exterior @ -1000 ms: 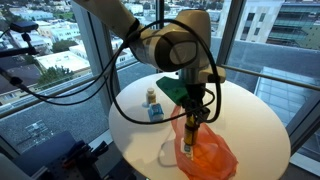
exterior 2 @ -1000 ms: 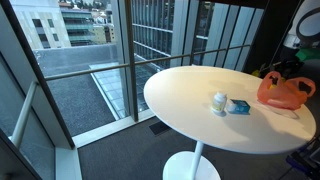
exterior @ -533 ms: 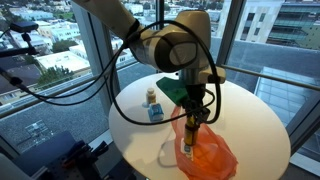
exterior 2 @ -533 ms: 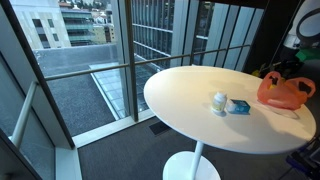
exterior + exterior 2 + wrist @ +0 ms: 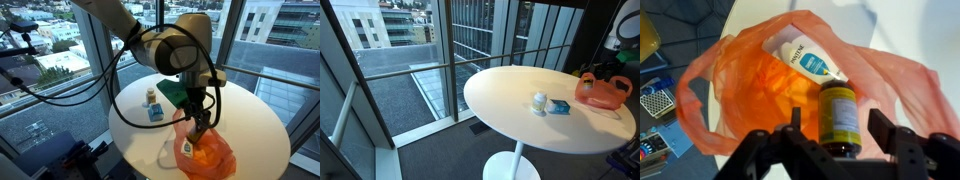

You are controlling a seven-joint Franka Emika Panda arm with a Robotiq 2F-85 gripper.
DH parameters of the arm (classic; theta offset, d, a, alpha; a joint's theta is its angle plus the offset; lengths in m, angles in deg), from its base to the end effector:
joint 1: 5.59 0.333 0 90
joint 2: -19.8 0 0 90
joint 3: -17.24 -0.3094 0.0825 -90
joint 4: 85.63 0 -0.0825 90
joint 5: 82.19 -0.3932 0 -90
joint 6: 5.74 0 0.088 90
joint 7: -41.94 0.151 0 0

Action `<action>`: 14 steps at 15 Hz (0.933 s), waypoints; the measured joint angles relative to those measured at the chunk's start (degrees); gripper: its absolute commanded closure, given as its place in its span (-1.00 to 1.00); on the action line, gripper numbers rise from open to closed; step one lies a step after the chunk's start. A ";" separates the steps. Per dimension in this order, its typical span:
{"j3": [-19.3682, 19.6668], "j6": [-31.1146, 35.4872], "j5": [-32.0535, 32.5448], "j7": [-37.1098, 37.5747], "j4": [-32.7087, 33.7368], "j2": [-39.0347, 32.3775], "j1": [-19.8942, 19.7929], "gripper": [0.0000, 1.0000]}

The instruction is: Put the yellow bottle in the plastic bag

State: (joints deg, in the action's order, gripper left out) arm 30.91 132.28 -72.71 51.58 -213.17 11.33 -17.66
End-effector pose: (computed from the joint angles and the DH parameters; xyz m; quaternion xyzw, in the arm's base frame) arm 0.4955 -0.2468 0.2563 0.9669 -0.2434 0.0081 0.0757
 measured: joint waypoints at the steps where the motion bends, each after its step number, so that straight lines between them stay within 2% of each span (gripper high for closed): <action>1: 0.04 0.01 0.00 -0.07 -0.03 -0.16 -0.04 -1.00; 8: 0.05 0.01 -0.01 -0.77 -0.05 0.30 -0.09 -1.00; 14: 0.42 -0.44 0.07 -0.93 -0.24 3.80 -0.14 -1.00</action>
State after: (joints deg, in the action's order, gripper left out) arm 31.33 131.83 -72.64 50.65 -213.42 15.13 -17.80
